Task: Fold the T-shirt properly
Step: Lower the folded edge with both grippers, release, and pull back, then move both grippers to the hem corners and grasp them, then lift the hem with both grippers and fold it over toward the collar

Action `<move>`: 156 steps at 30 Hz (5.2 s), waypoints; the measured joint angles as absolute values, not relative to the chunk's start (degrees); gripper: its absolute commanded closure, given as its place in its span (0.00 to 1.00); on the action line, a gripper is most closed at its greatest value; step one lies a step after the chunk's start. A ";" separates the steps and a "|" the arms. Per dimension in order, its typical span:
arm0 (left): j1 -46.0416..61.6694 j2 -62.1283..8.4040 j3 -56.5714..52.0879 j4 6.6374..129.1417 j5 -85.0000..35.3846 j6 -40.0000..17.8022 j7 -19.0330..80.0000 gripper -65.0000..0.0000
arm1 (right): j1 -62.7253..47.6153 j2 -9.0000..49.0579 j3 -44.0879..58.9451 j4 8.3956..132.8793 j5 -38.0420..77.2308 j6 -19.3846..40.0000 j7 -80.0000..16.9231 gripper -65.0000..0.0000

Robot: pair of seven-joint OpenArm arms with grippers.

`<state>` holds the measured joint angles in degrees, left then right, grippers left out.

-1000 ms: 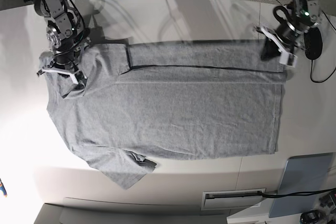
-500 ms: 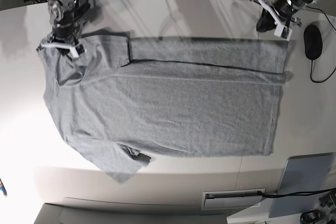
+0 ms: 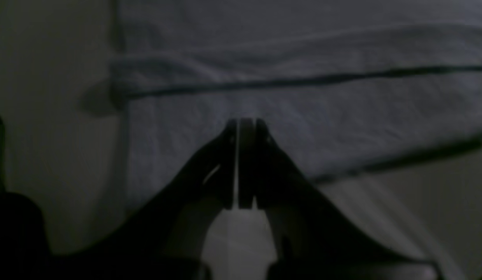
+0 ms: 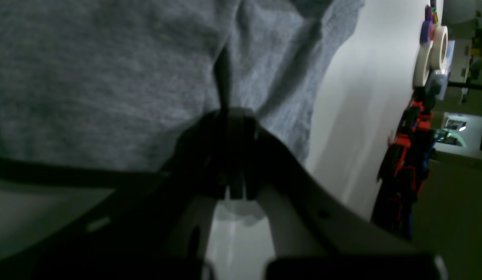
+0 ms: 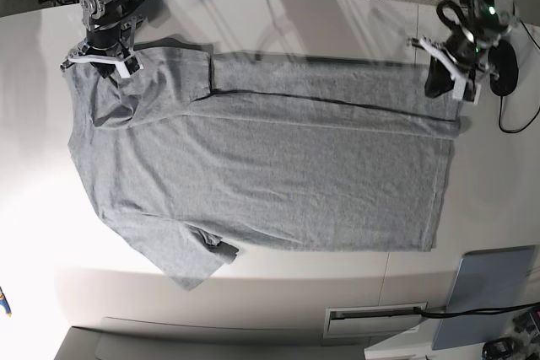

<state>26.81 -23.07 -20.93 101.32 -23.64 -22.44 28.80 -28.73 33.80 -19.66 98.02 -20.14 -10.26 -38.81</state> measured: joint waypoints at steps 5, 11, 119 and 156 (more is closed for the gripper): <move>18.02 -22.90 -20.80 92.62 -23.64 -22.46 37.17 1.00 | -28.73 33.78 -19.66 98.06 -20.10 -10.26 -38.96 1.00; 18.46 -23.51 -21.12 90.85 -24.88 -30.26 42.17 1.00 | -28.73 33.76 -19.66 98.21 -20.10 -10.13 -39.88 1.00; -23.22 -23.18 -11.53 47.29 -18.74 -28.25 34.87 1.00 | 27.14 26.94 -9.19 67.44 16.64 23.38 -46.70 0.62; -23.05 -23.05 -11.55 47.46 -19.14 -28.34 35.97 1.00 | 48.27 21.19 -22.15 22.81 12.34 25.85 -39.97 0.62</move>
<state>-23.05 -23.05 -11.55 47.46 -19.14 -28.34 35.97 48.27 21.19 -22.15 22.81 12.34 25.85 -39.97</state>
